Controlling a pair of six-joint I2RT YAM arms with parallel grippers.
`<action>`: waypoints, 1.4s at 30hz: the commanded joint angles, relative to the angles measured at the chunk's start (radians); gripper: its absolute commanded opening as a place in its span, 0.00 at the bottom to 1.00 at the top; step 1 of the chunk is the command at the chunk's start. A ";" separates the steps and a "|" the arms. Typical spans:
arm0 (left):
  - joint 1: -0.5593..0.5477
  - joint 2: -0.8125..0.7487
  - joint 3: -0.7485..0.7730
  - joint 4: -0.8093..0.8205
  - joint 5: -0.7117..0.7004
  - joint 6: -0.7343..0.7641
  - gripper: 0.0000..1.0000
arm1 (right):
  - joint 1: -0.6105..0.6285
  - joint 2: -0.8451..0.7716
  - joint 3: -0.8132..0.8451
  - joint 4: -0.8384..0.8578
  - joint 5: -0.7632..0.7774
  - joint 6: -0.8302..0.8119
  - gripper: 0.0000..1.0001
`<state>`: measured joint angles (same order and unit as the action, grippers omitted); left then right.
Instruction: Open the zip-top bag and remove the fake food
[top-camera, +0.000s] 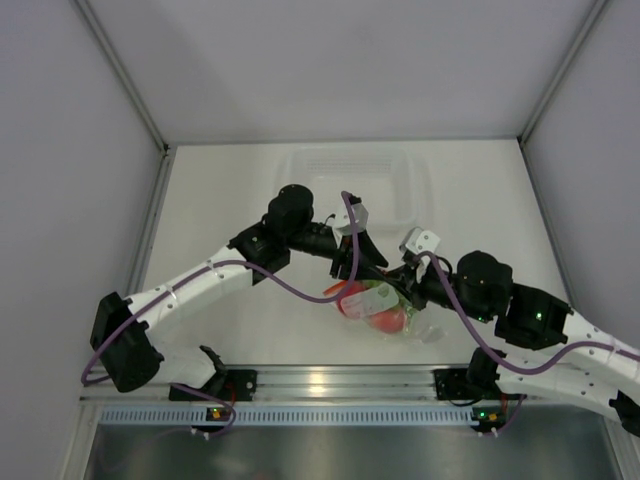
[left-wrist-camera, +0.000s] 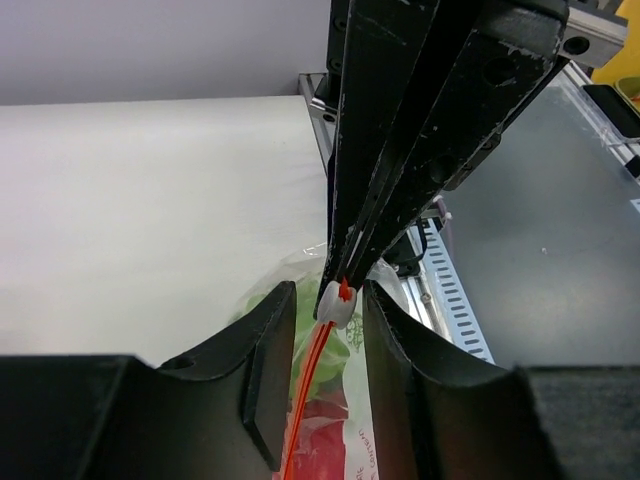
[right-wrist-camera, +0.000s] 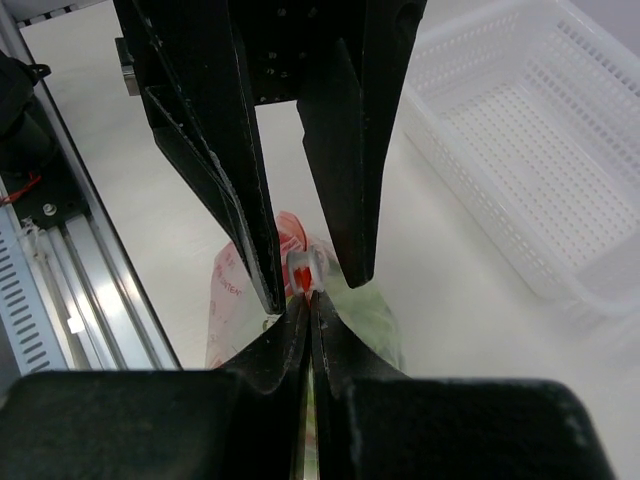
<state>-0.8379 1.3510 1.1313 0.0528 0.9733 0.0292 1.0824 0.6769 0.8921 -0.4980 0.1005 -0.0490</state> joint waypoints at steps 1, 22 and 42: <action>-0.003 -0.030 -0.016 0.047 -0.030 0.028 0.38 | -0.009 -0.019 0.033 0.082 0.013 0.012 0.00; -0.004 -0.027 0.002 0.047 -0.044 0.006 0.28 | -0.009 -0.019 0.013 0.084 -0.012 0.017 0.00; -0.003 -0.018 -0.004 0.047 -0.030 -0.011 0.00 | -0.010 -0.034 0.016 0.096 0.060 0.029 0.00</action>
<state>-0.8391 1.3434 1.1179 0.0509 0.9440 0.0166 1.0767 0.6666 0.8902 -0.4957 0.1307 -0.0387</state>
